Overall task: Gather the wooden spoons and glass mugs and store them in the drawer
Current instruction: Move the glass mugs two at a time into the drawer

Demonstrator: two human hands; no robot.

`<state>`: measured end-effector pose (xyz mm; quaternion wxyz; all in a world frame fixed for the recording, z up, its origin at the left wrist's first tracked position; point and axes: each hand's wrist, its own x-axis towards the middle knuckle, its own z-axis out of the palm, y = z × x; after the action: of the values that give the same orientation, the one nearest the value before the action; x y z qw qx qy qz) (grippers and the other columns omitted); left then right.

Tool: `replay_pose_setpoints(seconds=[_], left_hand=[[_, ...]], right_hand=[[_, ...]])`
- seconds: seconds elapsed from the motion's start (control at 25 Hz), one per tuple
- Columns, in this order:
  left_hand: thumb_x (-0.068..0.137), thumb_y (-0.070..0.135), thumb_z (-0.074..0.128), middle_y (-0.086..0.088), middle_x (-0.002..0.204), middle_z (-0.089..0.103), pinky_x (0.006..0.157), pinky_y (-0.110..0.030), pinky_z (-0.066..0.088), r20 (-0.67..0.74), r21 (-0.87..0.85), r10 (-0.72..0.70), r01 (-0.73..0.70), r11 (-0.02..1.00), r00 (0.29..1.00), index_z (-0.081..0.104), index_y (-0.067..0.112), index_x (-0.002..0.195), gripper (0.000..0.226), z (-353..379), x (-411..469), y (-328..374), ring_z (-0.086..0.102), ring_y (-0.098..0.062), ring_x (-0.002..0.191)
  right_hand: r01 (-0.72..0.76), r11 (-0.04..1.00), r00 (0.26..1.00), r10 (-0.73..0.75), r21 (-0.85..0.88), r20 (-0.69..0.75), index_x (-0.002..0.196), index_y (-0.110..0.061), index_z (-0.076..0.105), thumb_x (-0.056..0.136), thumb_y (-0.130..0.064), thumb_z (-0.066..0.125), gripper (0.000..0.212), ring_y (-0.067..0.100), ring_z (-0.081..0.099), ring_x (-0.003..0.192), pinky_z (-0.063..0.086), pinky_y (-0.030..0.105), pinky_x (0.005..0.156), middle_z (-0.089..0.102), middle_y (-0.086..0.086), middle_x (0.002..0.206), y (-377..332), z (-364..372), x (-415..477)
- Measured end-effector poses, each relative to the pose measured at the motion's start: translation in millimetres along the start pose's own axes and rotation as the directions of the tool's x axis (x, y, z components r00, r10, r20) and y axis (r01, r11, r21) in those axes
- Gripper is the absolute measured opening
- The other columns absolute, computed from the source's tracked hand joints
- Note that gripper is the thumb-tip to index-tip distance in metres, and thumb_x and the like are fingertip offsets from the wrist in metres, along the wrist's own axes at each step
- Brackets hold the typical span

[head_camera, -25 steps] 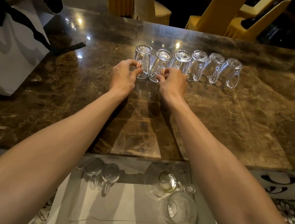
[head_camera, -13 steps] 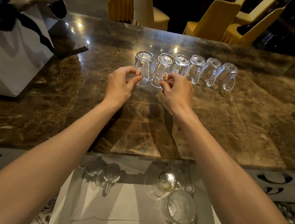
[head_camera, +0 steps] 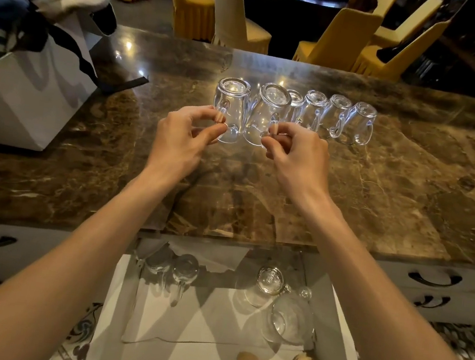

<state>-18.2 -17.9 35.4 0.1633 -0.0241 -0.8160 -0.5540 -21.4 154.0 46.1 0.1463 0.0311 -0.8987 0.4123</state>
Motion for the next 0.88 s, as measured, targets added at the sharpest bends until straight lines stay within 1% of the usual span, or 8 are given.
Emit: replay_pose_setpoints(seconds=[0.04,0.08,0.12,0.24,0.44,0.64,0.72,0.88], left_hand=[[0.083,0.017,0.069,0.005,0.113,0.062,0.077,-0.010,0.051,-0.005,0.026,0.019,-0.019,0.999,1.000,0.069,0.020,0.096,0.013,-5,-7,4,0.062,0.004,0.085],[0.083,0.019,0.069,0.005,0.113,0.062,0.075,-0.004,0.047,-0.006,0.055,0.035,-0.035,0.998,0.999,0.069,0.021,0.096,0.014,-9,-13,7,0.062,0.004,0.086],[0.082,0.020,0.069,0.004,0.114,0.061,0.076,-0.002,0.045,-0.003,0.073,0.044,-0.044,0.996,0.999,0.069,0.021,0.098,0.015,-13,-21,9,0.062,0.001,0.090],[0.081,0.020,0.070,0.003,0.116,0.060,0.082,-0.005,0.045,0.012,0.071,0.041,-0.042,0.997,0.999,0.067,0.024,0.101,0.020,-22,-42,15,0.061,-0.005,0.102],[0.079,0.019,0.070,0.006,0.115,0.060,0.084,-0.011,0.049,0.062,0.049,0.039,-0.043,0.998,0.997,0.066,0.029,0.099,0.022,-34,-74,24,0.060,0.002,0.101],[0.074,0.026,0.068,0.016,0.112,0.059,0.079,-0.005,0.046,0.122,-0.008,0.002,-0.001,1.000,0.993,0.067,0.031,0.095,0.022,-44,-112,25,0.059,0.010,0.099],[0.072,0.026,0.067,0.017,0.109,0.060,0.078,-0.004,0.046,0.138,-0.009,-0.019,0.021,1.000,0.990,0.067,0.034,0.092,0.022,-46,-127,22,0.060,0.009,0.097],[0.066,0.034,0.067,0.018,0.109,0.061,0.078,-0.007,0.049,0.201,-0.039,-0.124,0.135,0.990,0.972,0.069,0.035,0.092,0.025,-50,-160,13,0.062,0.006,0.096]], right_hand=[[0.008,1.000,1.000,-0.008,0.005,-0.007,0.102,-0.012,0.069,0.084,-0.019,0.069,0.019,0.012,0.069,0.088,0.058,0.036,0.079,0.073,0.002,0.094,-3,-3,-7],[0.020,1.000,1.000,-0.020,0.008,-0.013,0.102,-0.013,0.069,0.084,-0.019,0.069,0.019,0.011,0.068,0.088,0.058,0.034,0.078,0.073,0.001,0.094,-5,-6,-14],[0.032,0.999,0.999,-0.032,0.013,-0.015,0.102,-0.013,0.069,0.084,-0.019,0.069,0.019,0.010,0.068,0.087,0.058,0.033,0.078,0.073,0.001,0.093,-7,-9,-21],[0.060,0.998,0.998,-0.059,0.024,-0.016,0.100,-0.016,0.070,0.083,-0.019,0.070,0.017,0.007,0.069,0.083,0.058,0.032,0.076,0.073,-0.003,0.089,-12,-17,-42],[0.071,0.995,0.997,-0.070,0.068,-0.023,0.091,-0.018,0.069,0.083,-0.021,0.069,0.008,0.002,0.068,0.074,0.058,0.034,0.070,0.072,-0.010,0.078,-10,-25,-80],[0.100,0.992,0.995,-0.101,0.071,0.018,0.090,-0.020,0.068,0.084,-0.021,0.070,0.007,-0.004,0.065,0.073,0.055,0.019,0.063,0.069,-0.015,0.075,-9,-30,-120],[0.085,0.993,0.994,-0.091,0.088,0.063,0.092,-0.022,0.067,0.084,-0.022,0.068,0.008,-0.004,0.065,0.074,0.056,0.020,0.064,0.070,-0.015,0.077,-7,-32,-136],[0.045,0.993,0.988,-0.061,0.112,0.145,0.094,-0.020,0.067,0.085,-0.023,0.068,0.010,-0.001,0.067,0.073,0.057,0.028,0.062,0.071,-0.013,0.077,1,-32,-171]])
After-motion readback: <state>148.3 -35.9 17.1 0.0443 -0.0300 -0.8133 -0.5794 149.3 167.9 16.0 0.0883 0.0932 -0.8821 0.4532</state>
